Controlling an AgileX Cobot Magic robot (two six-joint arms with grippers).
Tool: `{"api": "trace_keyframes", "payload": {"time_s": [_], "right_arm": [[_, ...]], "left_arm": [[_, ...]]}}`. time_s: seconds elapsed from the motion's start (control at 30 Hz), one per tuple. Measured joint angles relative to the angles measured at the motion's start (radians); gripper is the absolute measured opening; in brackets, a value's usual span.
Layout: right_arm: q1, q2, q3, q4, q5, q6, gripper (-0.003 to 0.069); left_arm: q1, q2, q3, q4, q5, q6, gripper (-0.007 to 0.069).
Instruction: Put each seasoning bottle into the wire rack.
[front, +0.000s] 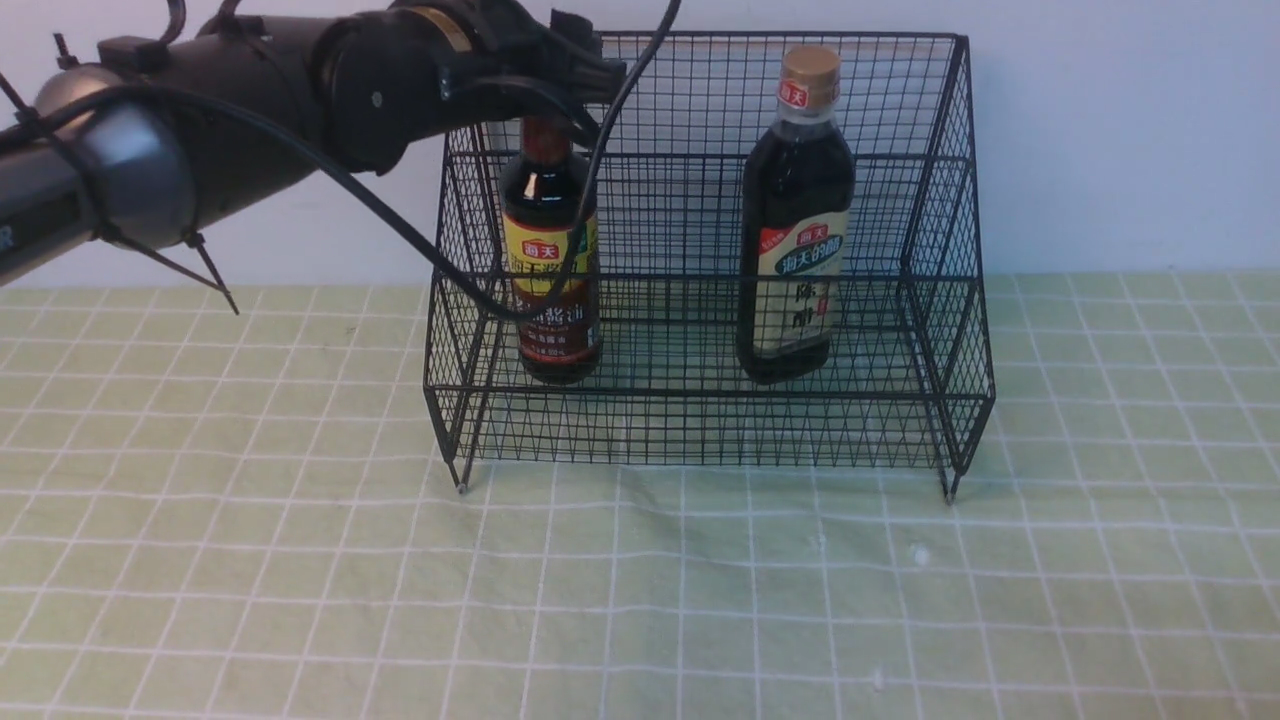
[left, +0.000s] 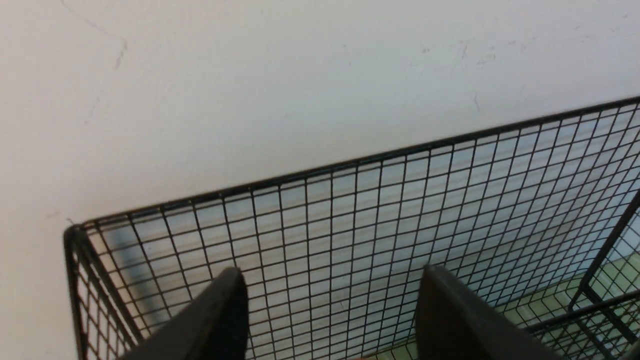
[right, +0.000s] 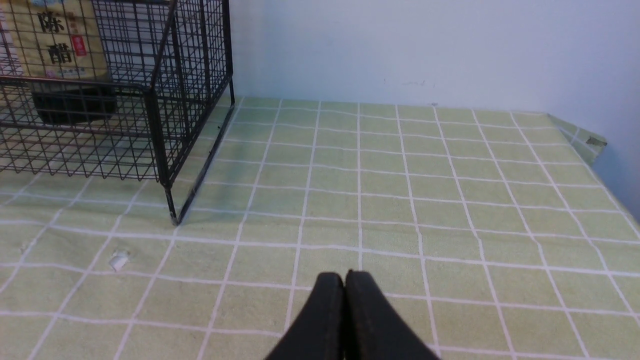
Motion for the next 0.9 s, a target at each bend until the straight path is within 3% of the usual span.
{"api": "trace_keyframes", "payload": {"time_s": [0.3, 0.5, 0.53, 0.6, 0.9], "right_arm": [[0.000, 0.000, 0.000, 0.000, 0.000, 0.000, -0.0015], [0.000, 0.000, 0.000, 0.000, 0.000, 0.000, -0.0015], [0.000, 0.000, 0.000, 0.000, 0.000, 0.000, -0.0015], [0.000, 0.000, 0.000, 0.000, 0.000, 0.000, -0.0015], [0.000, 0.000, 0.000, 0.000, 0.000, 0.000, -0.0015]], "left_arm": [[0.000, -0.110, 0.000, 0.000, 0.092, 0.004, 0.0376], [-0.012, -0.216, 0.000, 0.000, 0.187, 0.019, 0.0158], [-0.025, -0.243, 0.000, 0.000, 0.222, 0.031, 0.0069], [-0.044, -0.268, 0.000, 0.000, 0.266, 0.035, 0.0024], [-0.170, -0.267, -0.002, -0.010, 0.611, 0.045, -0.0006]]}}
